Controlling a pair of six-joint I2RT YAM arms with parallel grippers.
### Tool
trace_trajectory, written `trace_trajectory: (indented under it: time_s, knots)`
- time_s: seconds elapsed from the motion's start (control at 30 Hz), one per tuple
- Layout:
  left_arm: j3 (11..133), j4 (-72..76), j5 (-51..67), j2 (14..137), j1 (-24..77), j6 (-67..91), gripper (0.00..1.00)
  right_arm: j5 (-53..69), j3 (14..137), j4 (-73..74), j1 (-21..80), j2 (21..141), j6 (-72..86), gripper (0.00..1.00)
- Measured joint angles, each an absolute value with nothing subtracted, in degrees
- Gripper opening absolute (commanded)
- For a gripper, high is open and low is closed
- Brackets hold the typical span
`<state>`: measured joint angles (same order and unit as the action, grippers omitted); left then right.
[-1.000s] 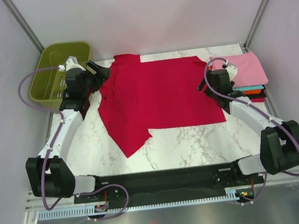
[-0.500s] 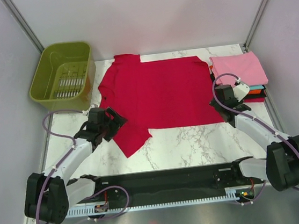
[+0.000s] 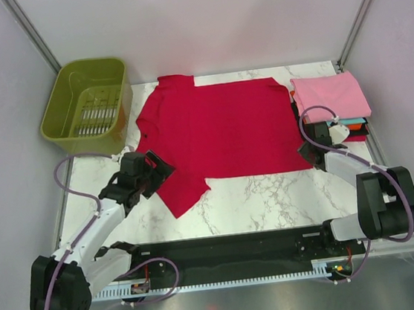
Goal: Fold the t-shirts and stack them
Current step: Fold the tshirt
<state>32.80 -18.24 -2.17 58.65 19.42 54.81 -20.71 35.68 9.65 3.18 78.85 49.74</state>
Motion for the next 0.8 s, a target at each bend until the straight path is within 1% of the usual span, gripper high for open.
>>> trace_trajectory:
  time_s: [0.07,0.17,0.33,0.5,0.57,0.6,0.63,0.67,0.77,0.8]
  knots:
    - [32.8,-18.76,-2.96,58.22,19.73,54.81,0.9,-20.64,34.87,9.45,2.7,78.85,50.19,0.51]
    - [32.8,-20.25,-3.7,58.39,20.21,54.81,0.9,-21.12,33.39,9.52,2.35,78.63,50.72,0.54]
    - [32.8,-21.76,-4.84,59.72,20.67,54.81,0.9,-21.32,32.53,10.44,2.35,76.77,50.85,0.55]
    - [32.82,-23.27,-6.02,60.4,20.91,54.81,0.9,-20.97,31.14,11.09,2.35,75.2,50.83,0.51]
    - [32.82,-23.75,-6.52,60.4,21.32,54.81,0.9,-20.8,30.89,11.11,2.35,74.94,50.74,0.38]
    - [32.84,-24.08,-6.96,60.4,21.65,54.81,0.9,-20.53,30.81,11.18,2.35,74.94,50.68,0.28]
    - [32.93,-24.43,-7.4,60.4,22.04,54.81,0.9,-20.36,30.74,11.27,2.35,74.94,50.5,0.12]
    - [33.04,-24.77,-7.66,60.4,22.35,54.81,0.9,-20.05,30.68,11.2,2.35,74.94,50.48,0.06]
    - [33.47,-25.96,-8.95,60.49,24.18,54.87,0.9,-19.35,30.59,11.25,2.35,74.83,50.74,0.0]
    - [33.5,-26.39,-9.08,60.51,24.8,54.96,0.83,-19.25,30.55,11.25,2.35,74.63,50.7,0.0]
